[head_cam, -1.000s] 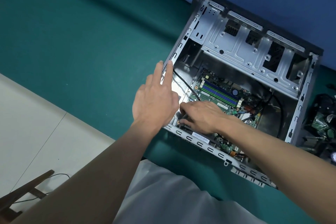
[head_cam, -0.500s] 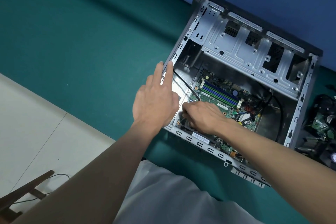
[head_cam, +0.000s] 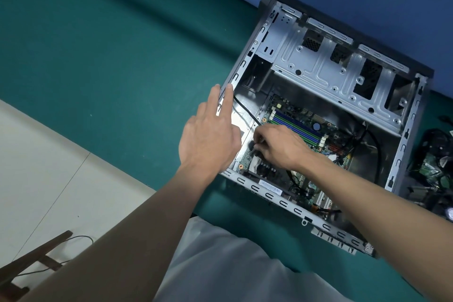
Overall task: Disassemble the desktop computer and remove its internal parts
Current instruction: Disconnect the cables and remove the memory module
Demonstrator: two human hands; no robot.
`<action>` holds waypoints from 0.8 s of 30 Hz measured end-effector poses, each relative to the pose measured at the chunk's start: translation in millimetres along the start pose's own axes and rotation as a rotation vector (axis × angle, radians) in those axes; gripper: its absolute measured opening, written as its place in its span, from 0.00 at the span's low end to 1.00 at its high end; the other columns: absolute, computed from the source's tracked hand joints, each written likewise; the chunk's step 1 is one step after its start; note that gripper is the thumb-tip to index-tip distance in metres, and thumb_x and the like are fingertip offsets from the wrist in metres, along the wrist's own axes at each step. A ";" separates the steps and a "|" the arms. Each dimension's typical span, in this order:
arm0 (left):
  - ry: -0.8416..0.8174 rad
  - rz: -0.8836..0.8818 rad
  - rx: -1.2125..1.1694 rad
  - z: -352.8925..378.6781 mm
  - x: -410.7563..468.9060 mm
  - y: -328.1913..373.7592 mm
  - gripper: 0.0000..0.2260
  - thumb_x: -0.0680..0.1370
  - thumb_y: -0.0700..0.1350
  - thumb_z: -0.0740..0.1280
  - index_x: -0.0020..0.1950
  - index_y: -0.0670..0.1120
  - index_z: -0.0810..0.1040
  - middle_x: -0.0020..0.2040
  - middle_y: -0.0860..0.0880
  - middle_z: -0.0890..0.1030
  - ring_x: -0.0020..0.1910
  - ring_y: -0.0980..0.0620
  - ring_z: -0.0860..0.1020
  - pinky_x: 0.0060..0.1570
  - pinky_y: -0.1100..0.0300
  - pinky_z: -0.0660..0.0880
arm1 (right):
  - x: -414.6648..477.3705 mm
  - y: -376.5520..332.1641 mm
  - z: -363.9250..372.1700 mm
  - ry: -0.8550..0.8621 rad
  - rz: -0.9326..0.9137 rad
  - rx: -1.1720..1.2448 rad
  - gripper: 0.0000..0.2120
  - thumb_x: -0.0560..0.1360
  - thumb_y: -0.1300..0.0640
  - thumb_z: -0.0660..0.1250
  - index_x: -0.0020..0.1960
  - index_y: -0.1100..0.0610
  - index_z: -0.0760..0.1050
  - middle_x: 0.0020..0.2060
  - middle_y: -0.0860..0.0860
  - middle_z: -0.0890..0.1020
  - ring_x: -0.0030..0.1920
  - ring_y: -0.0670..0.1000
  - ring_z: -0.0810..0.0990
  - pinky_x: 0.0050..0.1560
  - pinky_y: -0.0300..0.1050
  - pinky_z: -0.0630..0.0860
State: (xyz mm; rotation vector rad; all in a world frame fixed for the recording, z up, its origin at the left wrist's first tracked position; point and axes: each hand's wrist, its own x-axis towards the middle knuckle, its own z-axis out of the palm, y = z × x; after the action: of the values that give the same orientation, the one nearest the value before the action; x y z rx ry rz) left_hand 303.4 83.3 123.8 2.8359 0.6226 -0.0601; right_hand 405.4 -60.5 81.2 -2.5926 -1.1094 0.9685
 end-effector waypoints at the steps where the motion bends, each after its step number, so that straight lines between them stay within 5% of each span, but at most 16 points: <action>1: -0.001 0.000 -0.001 -0.1 0.2 -0.1 0.31 0.76 0.49 0.59 0.78 0.46 0.55 0.77 0.46 0.60 0.57 0.45 0.74 0.44 0.52 0.73 | 2.0 0.5 -2.4 0.003 0.028 0.085 0.06 0.76 0.56 0.68 0.43 0.51 0.72 0.44 0.46 0.78 0.44 0.47 0.78 0.40 0.38 0.72; 3: -0.004 0.002 -0.003 -0.4 0.5 -0.2 0.31 0.77 0.49 0.59 0.78 0.46 0.54 0.77 0.46 0.59 0.58 0.45 0.73 0.45 0.51 0.73 | 5.1 1.5 -8.4 0.039 0.092 0.263 0.06 0.75 0.55 0.70 0.42 0.49 0.73 0.43 0.44 0.79 0.43 0.44 0.78 0.41 0.34 0.71; 6: -0.002 0.001 -0.002 -0.4 0.3 0.1 0.31 0.77 0.49 0.59 0.78 0.46 0.54 0.77 0.46 0.59 0.57 0.45 0.74 0.44 0.52 0.73 | 7.8 2.7 -18.0 0.080 0.165 0.477 0.06 0.73 0.55 0.72 0.41 0.49 0.76 0.37 0.44 0.80 0.30 0.41 0.78 0.28 0.27 0.69; 10: 0.002 0.001 -0.005 -0.1 0.2 -0.3 0.31 0.77 0.49 0.59 0.78 0.46 0.54 0.76 0.46 0.60 0.57 0.45 0.74 0.44 0.52 0.74 | 8.8 2.2 -29.6 0.128 0.230 0.839 0.08 0.74 0.53 0.71 0.39 0.56 0.77 0.29 0.46 0.78 0.27 0.46 0.72 0.31 0.44 0.71; 15: 0.005 -0.001 0.002 -0.2 0.2 -0.4 0.31 0.77 0.49 0.60 0.78 0.46 0.55 0.76 0.46 0.61 0.57 0.45 0.74 0.44 0.52 0.74 | 14.7 -8.7 -35.1 0.135 0.090 0.479 0.10 0.82 0.52 0.57 0.42 0.52 0.68 0.36 0.47 0.76 0.34 0.45 0.73 0.35 0.42 0.66; 20: -0.002 -0.007 0.004 0.2 0.4 0.0 0.31 0.77 0.49 0.60 0.78 0.46 0.55 0.76 0.47 0.60 0.57 0.45 0.74 0.45 0.52 0.73 | 18.0 -23.7 -15.5 0.040 -0.167 -0.073 0.06 0.77 0.57 0.64 0.42 0.56 0.74 0.39 0.48 0.74 0.39 0.50 0.75 0.39 0.45 0.73; 24: 0.000 -0.011 0.001 -0.1 0.6 0.5 0.31 0.76 0.49 0.60 0.78 0.46 0.56 0.76 0.47 0.61 0.57 0.45 0.74 0.44 0.52 0.73 | 12.7 -27.6 -0.5 -0.012 -0.200 -0.317 0.09 0.75 0.54 0.65 0.38 0.56 0.75 0.37 0.47 0.74 0.35 0.52 0.75 0.30 0.42 0.63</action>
State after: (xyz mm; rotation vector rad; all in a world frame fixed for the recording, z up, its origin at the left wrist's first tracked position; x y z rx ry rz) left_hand 304.2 83.2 124.0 2.8331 0.6387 -0.0624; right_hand 395.9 -31.9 85.7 -2.6401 -1.6071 0.8220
